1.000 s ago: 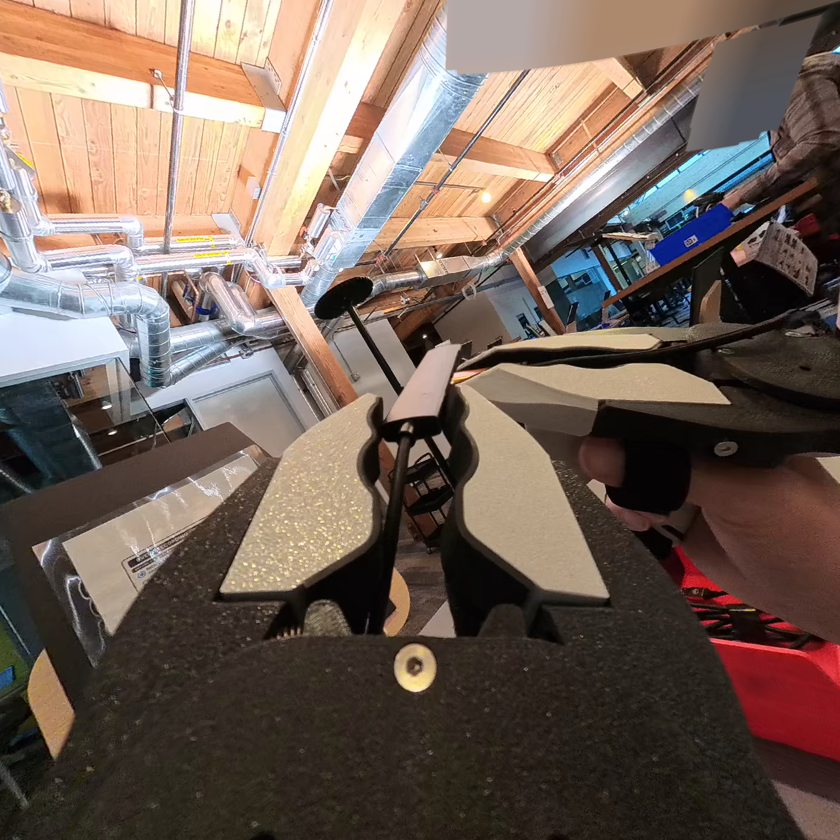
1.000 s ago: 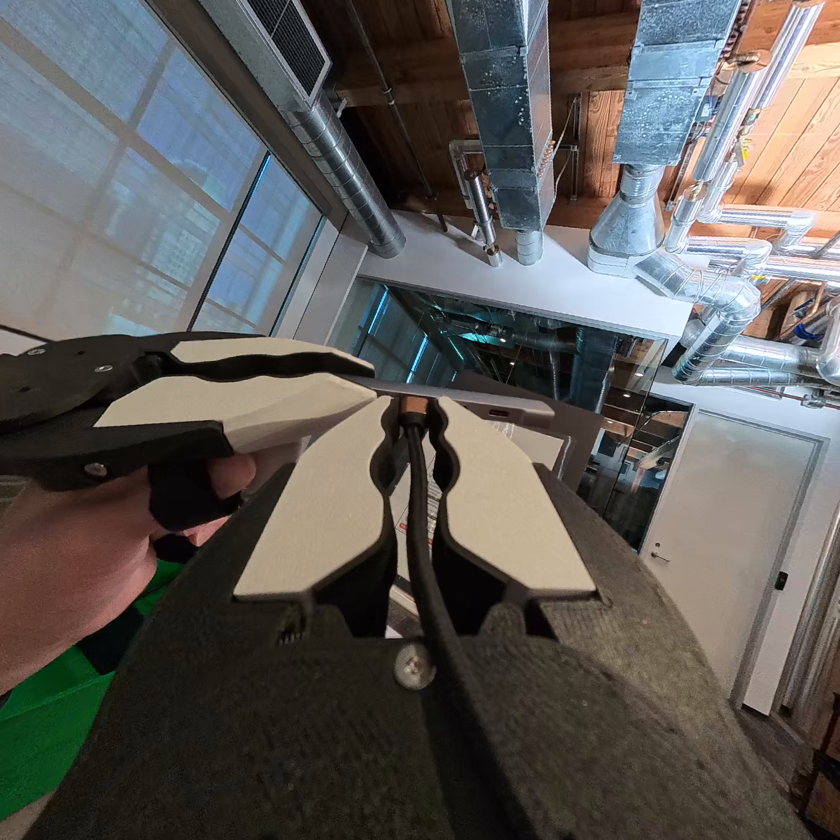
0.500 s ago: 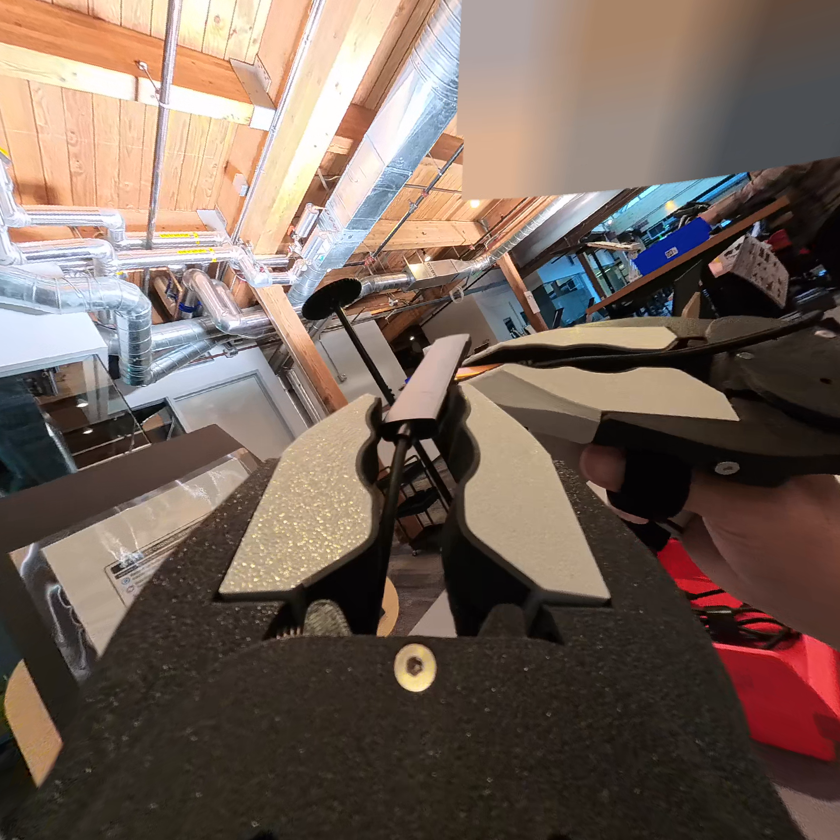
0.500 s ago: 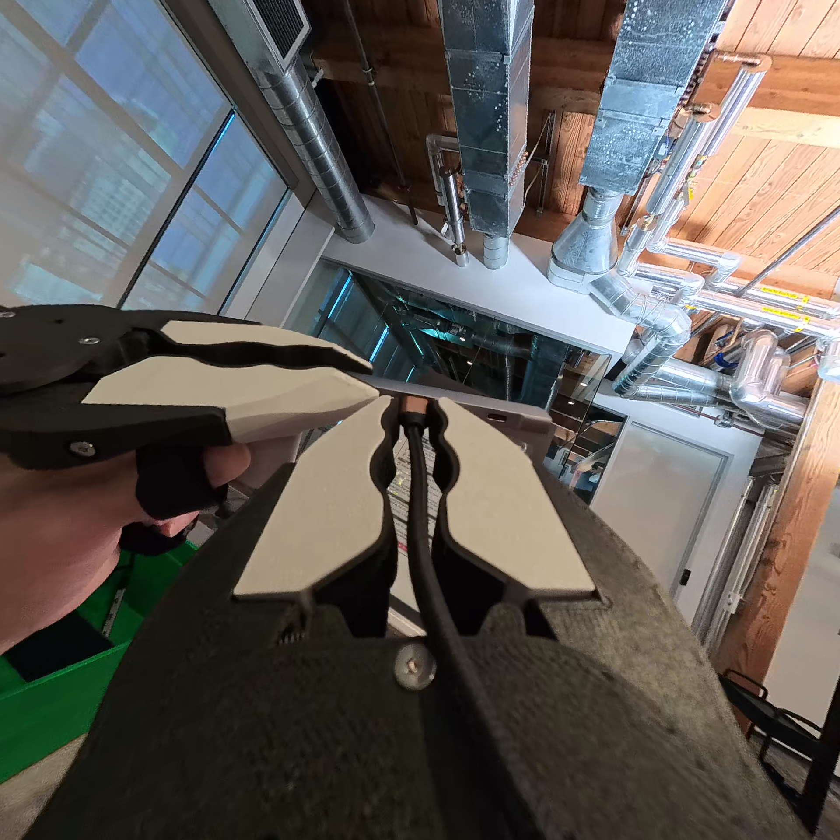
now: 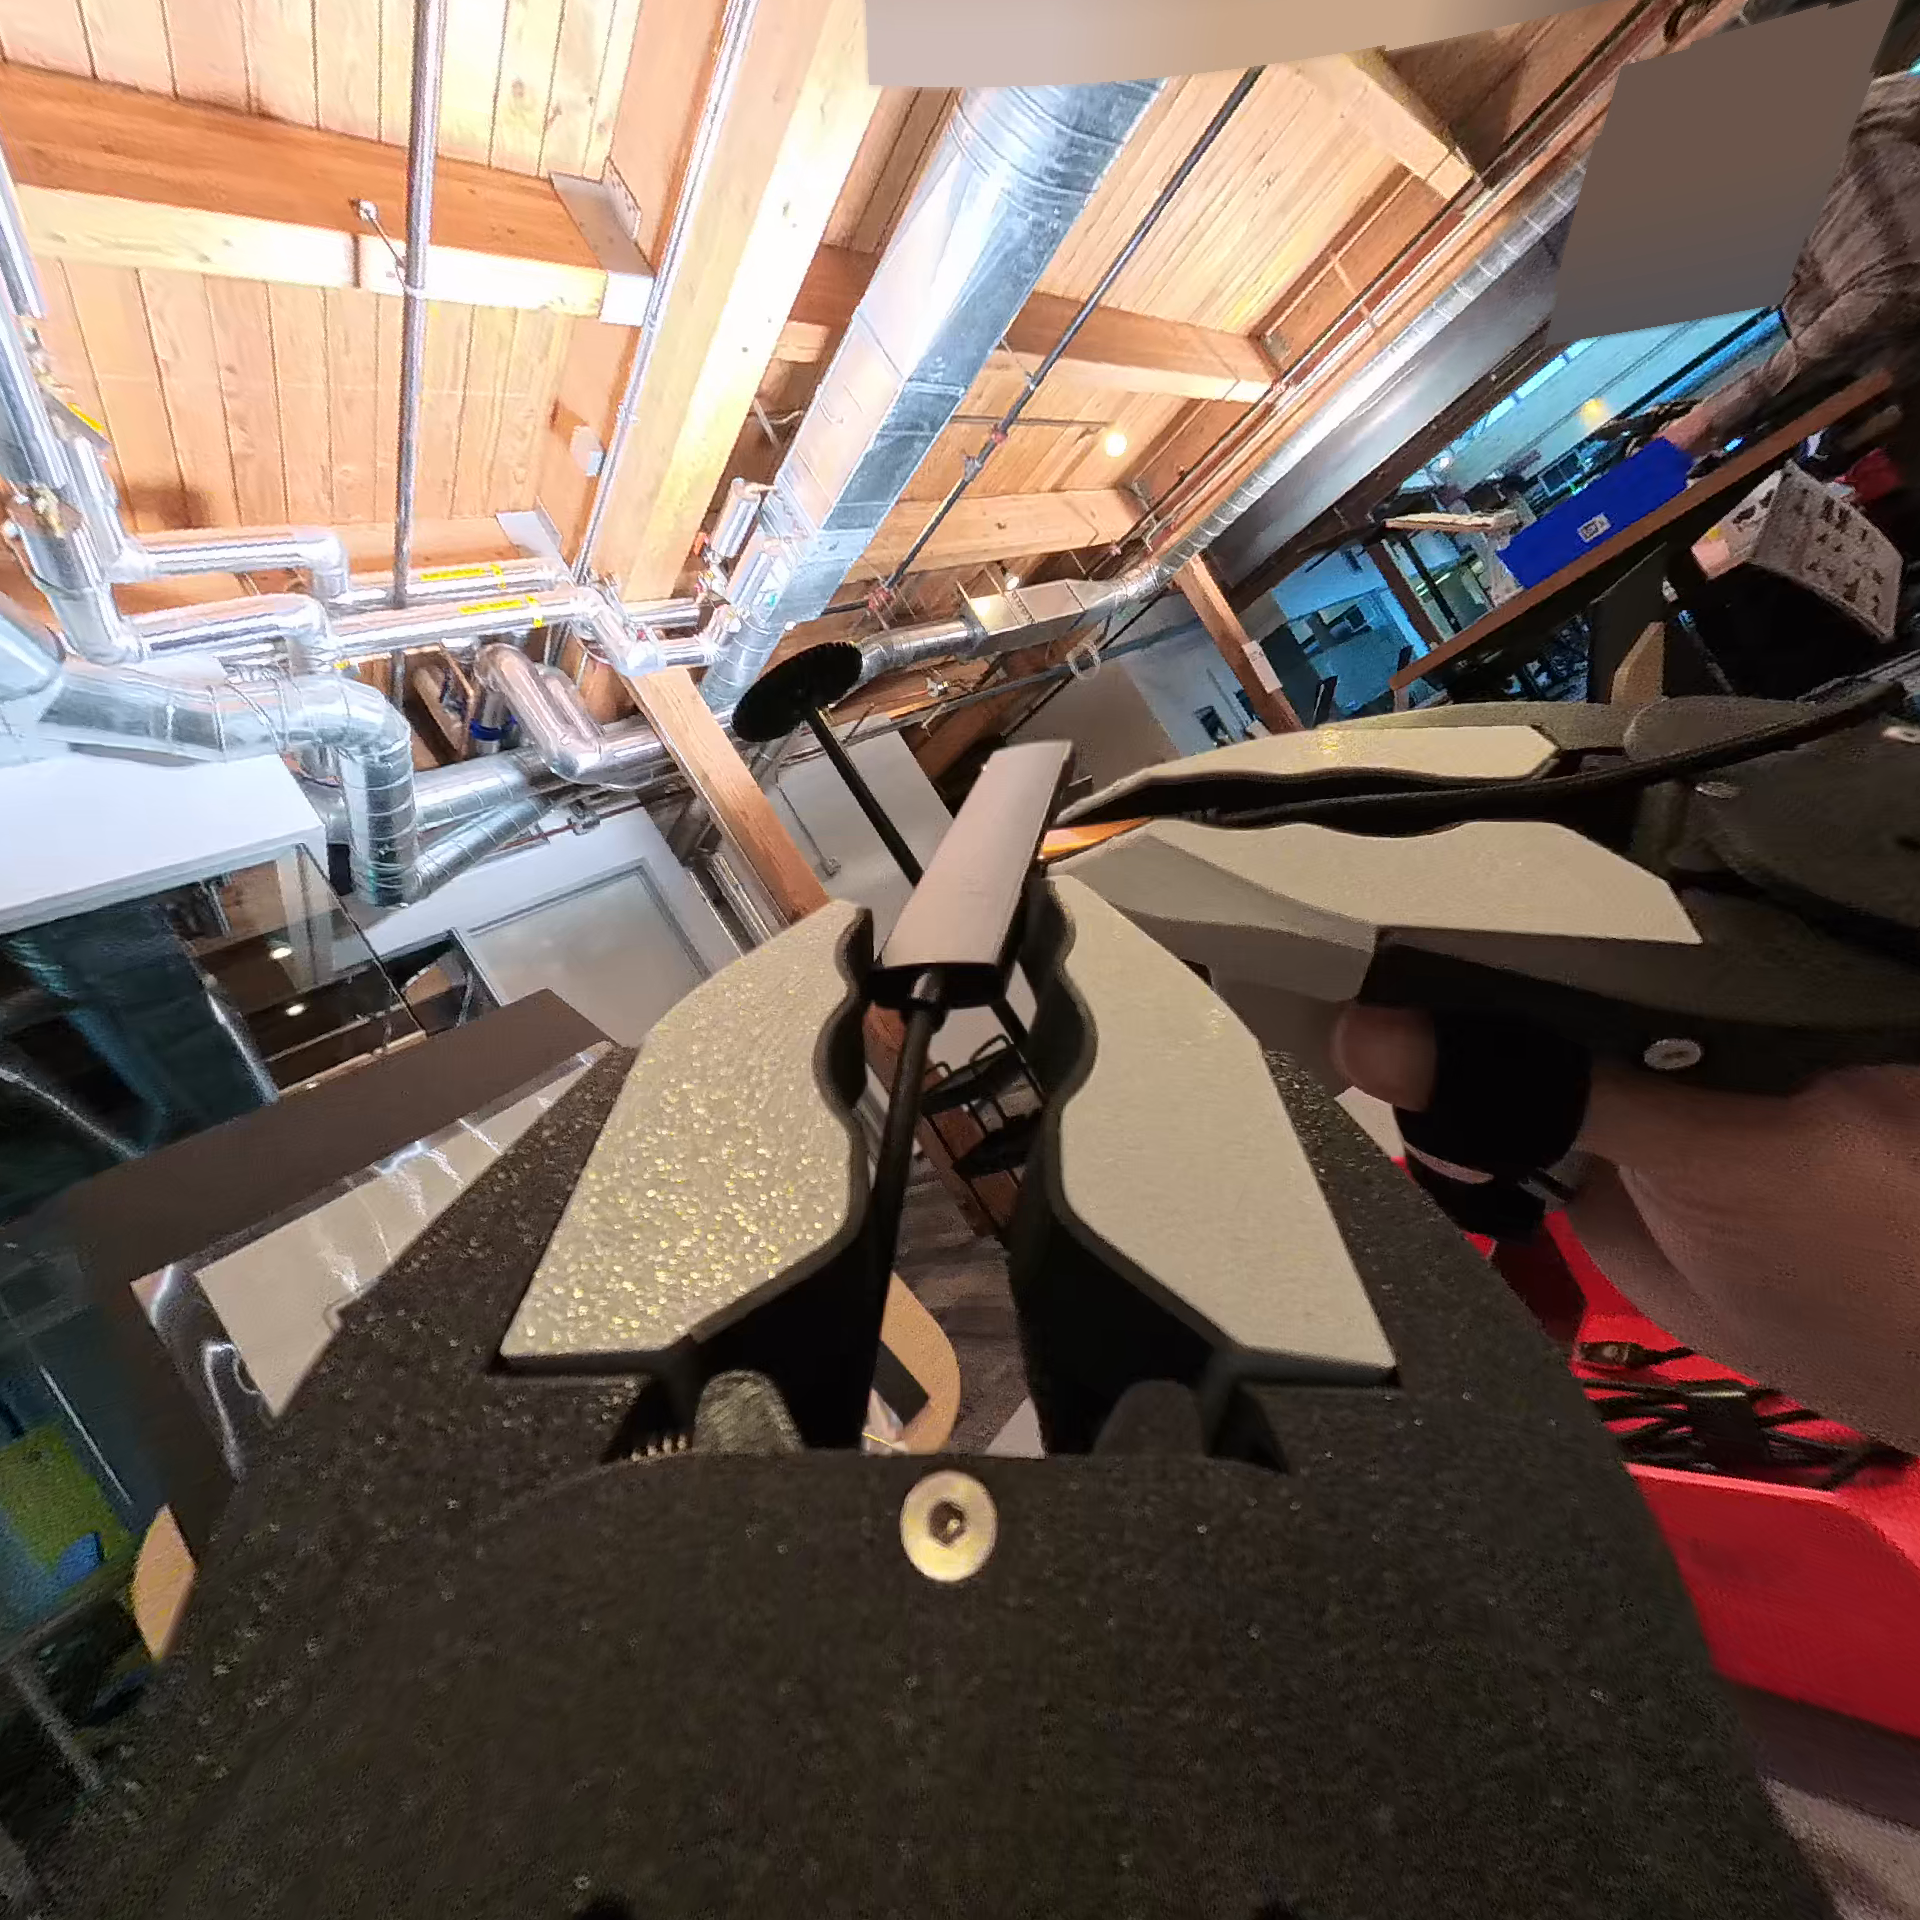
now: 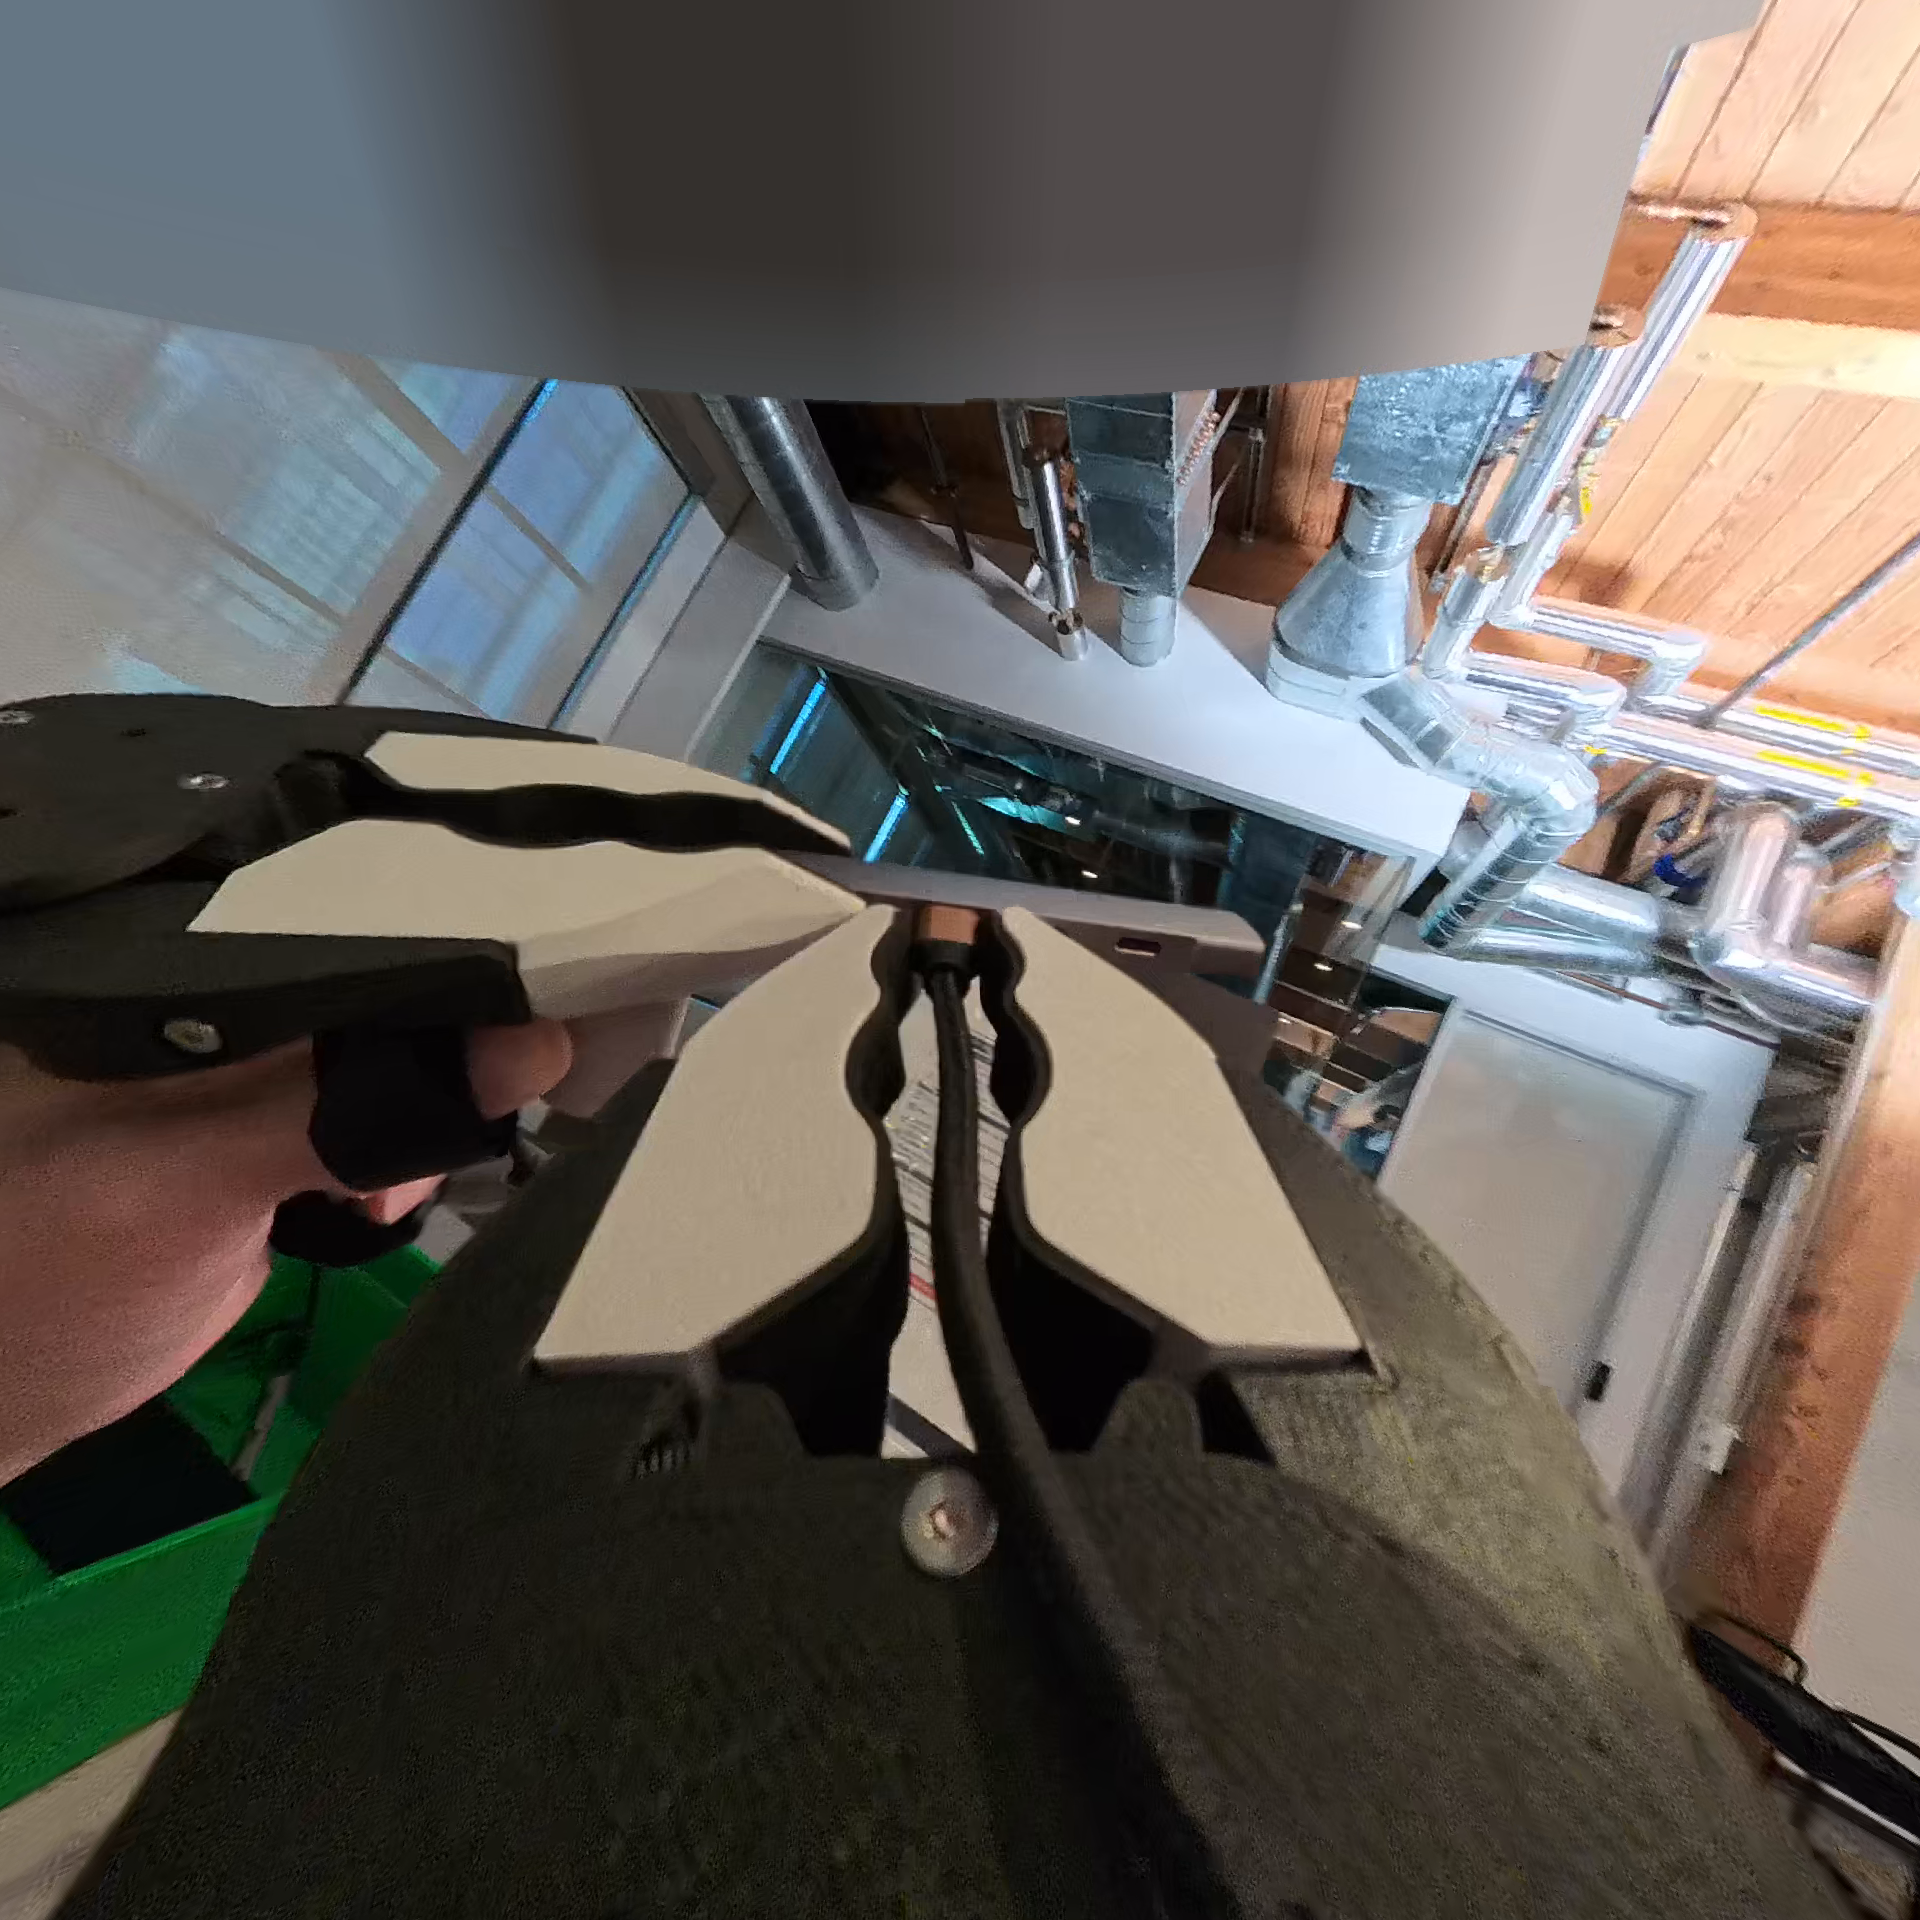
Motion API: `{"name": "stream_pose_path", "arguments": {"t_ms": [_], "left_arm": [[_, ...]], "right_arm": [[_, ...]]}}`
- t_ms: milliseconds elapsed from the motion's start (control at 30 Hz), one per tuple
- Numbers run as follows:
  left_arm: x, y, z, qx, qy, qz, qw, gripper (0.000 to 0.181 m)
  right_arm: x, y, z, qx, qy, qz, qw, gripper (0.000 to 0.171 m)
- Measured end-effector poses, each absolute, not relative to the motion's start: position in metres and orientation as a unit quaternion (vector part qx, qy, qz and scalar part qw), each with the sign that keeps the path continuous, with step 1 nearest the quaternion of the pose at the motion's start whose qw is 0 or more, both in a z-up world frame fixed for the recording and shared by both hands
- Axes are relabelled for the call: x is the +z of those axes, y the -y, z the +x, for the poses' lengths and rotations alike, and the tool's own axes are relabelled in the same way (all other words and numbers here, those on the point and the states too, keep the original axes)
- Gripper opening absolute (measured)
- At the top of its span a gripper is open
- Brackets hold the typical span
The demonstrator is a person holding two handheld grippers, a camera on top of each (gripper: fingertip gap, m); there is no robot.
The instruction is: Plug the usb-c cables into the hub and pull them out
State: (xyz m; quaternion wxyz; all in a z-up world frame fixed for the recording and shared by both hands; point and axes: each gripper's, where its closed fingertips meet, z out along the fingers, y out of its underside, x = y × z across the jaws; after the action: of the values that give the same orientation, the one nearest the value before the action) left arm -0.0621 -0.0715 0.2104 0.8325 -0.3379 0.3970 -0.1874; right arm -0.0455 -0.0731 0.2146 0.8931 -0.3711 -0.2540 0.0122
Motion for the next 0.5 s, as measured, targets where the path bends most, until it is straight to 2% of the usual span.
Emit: {"name": "stream_pose_path", "arguments": {"t_ms": [100, 167, 200, 267, 433, 500], "left_arm": [[0.211, 0.069, -0.063, -0.201, -0.387, -0.348, 0.83, 0.027], [0.22, 0.028, -0.104, -0.078, -0.267, -0.398, 0.874, 0.025], [0.22, 0.016, -0.117, -0.103, -0.254, -0.417, 0.866, 0.025], [0.228, 0.036, -0.116, -0.286, -0.291, -0.381, 0.83, 0.025], [0.237, 0.035, -0.135, -0.275, -0.274, -0.373, 0.843, 0.024], [0.241, 0.046, -0.136, -0.335, -0.284, -0.357, 0.824, 0.025]], "right_arm": [[0.215, 0.073, -0.046, -0.014, 0.242, -0.371, 0.896, 0.013], [0.221, 0.097, -0.053, -0.025, 0.249, -0.315, 0.915, 0.013], [0.222, 0.1, -0.057, -0.062, 0.258, -0.31, 0.913, 0.013], [0.218, 0.086, -0.052, -0.017, 0.252, -0.338, 0.907, 0.013], [0.21, 0.047, -0.031, 0.016, 0.288, -0.444, 0.848, 0.013], [0.201, 0.037, -0.026, 0.112, 0.32, -0.495, 0.8, 0.013]]}}
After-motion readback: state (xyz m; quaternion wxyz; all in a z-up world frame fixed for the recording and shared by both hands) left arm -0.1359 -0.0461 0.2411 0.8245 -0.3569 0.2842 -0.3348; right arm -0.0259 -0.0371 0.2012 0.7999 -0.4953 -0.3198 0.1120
